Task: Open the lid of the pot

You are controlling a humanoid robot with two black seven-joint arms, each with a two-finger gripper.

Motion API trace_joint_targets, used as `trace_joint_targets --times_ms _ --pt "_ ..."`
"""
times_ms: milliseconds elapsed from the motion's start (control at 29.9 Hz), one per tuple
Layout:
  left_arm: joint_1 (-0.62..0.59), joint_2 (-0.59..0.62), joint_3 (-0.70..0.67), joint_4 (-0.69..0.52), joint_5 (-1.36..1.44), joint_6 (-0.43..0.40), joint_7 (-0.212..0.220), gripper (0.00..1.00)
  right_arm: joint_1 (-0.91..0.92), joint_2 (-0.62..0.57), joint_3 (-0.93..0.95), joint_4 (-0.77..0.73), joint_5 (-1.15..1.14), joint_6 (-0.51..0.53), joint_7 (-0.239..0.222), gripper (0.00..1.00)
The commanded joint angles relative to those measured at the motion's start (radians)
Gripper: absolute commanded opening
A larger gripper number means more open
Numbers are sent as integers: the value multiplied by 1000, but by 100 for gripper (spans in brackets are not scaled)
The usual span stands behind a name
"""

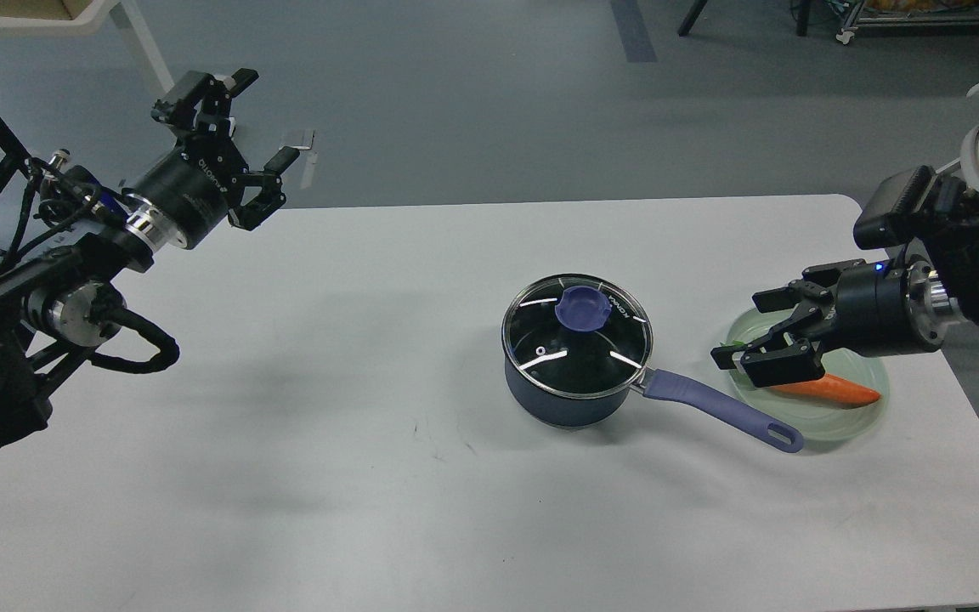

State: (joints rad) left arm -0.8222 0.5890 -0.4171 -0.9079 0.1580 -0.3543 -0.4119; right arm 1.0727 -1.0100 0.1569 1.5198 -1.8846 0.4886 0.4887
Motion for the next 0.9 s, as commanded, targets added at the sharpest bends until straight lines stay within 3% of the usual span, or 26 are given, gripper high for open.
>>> trace_joint_targets --times_ms 0,267,368,635,869 --pt "0 -6 0 -6 0 17 1 99 -5 22 -66 -3 -36 0 0 100" --pt "2 -2 0 -35 -2 37 -1 99 -22 48 -91 -18 -71 0 0 91" --pt "2 2 0 -37 -2 38 -1 99 -30 71 -96 -35 -87 0 0 77" --pt "3 5 0 -37 -2 38 -1 99 -65 96 -96 -38 -88 0 0 66" --pt "5 5 -2 -37 -3 38 -1 99 -68 97 -94 -38 -90 0 0 51"
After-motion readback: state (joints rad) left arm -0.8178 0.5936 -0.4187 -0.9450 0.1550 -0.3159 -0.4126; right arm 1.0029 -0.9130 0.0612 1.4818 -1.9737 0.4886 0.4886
